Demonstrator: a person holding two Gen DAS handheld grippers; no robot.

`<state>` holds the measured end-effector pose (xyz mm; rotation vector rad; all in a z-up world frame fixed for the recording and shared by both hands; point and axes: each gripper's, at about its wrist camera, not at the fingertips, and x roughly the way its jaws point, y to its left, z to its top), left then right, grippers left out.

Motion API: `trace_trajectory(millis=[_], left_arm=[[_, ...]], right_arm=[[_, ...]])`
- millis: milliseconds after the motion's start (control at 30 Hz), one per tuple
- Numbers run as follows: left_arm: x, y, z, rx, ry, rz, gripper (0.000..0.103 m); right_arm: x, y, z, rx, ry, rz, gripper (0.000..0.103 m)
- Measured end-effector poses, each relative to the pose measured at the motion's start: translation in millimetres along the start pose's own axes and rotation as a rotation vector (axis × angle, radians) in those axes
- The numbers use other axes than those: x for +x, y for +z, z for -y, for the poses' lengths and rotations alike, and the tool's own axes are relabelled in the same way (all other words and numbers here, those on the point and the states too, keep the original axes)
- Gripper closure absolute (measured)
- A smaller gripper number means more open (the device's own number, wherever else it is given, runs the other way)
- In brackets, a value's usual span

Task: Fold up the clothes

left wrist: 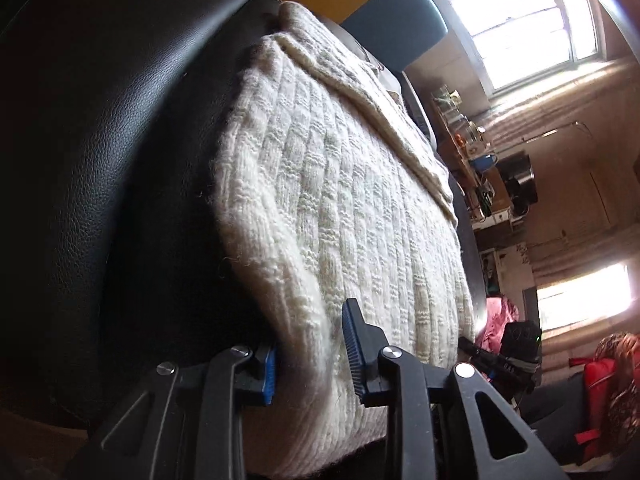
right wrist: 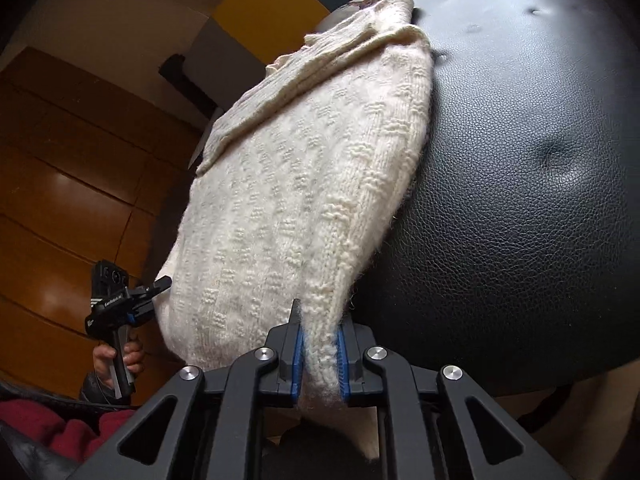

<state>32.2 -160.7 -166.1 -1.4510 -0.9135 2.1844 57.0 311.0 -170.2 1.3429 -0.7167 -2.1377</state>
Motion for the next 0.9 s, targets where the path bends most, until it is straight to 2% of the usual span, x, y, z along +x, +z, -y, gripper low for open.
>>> trace_trajectory(millis=[100,167,200,233,367,700,800,900], left_arm=[[0.7,-0.3,-0.7,0.014,-0.013,0.010,0.076],[2.6,1.6,3.6,0.044,0.024,-0.002,0.078],[3.5,2.2,5.5,0.057,0.046,-0.006,0.090],[4.1,1.5,6.6,0.067,0.071,-0.002,0.093],[4.5,-3.4,14.9,0.132,0.089,0.011,0.094],[-32.3,-31.3,-19.1,0.061,-0.121,-0.021,0.095],[-39.1,-31.4,-14.9,0.068,-0.225,-0.036,0.095],[-50.9,-17.0,1.1,0.098,-0.347,-0.002,0.094]], right_arm=[[-2.6,-6.7,-3.1,-0.052,0.005,0.032,0.084],[-3.0,-7.4,-6.2,-0.051,-0.014,0.038,0.084],[-3.2,-7.7,-7.8,-0.050,-0.023,0.041,0.084],[-3.5,-8.0,-9.4,-0.049,-0.032,0.044,0.088],[-4.4,-9.4,-15.7,-0.046,-0.069,0.057,0.089],[-26.3,-34.6,-13.6,0.031,0.074,0.038,0.089],[-35.5,-31.4,-17.4,0.039,0.107,0.058,0.089],[-42.3,-15.4,-22.2,0.052,0.152,0.090,0.089]])
